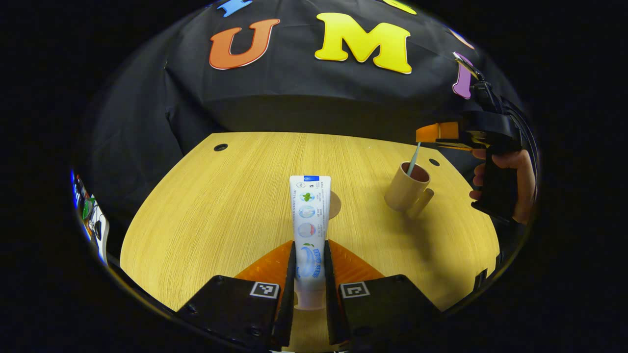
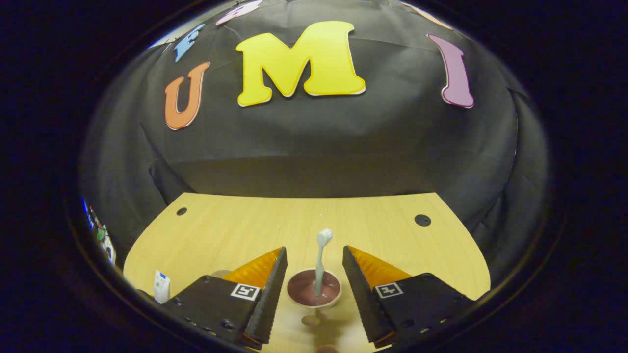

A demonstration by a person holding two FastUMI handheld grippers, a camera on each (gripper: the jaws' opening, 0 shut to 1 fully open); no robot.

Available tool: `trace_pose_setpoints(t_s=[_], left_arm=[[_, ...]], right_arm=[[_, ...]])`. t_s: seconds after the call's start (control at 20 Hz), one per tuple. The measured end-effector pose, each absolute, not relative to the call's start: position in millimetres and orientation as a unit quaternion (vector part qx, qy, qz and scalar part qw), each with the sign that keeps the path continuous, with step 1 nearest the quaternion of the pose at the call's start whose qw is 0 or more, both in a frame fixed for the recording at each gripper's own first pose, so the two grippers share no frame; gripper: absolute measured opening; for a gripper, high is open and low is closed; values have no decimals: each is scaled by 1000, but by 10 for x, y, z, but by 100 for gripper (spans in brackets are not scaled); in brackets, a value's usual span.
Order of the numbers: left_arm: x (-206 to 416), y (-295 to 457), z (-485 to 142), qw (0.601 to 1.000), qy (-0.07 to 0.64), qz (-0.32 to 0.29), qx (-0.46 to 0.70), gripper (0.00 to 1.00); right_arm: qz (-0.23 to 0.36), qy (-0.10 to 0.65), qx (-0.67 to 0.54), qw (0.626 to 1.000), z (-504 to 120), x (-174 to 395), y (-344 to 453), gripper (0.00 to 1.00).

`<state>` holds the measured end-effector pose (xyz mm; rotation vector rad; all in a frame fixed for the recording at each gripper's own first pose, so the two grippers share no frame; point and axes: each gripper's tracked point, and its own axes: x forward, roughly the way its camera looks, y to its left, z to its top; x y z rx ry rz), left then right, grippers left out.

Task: Put the toothbrush and toothpaste on the desktop into the cup, then pick up the cup and place it on the coaster on the desktop.

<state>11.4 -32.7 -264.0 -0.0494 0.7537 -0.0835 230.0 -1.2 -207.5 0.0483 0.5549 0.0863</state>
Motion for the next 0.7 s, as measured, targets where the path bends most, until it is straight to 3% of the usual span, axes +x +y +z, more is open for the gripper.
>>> trace_pose_setpoints(t_s=[0.7], left_arm=[[1198,-1469,-2047,975,185,-122,-35,31]], right_arm=[[10,256,10,967,-1849,1605,-851,80]])
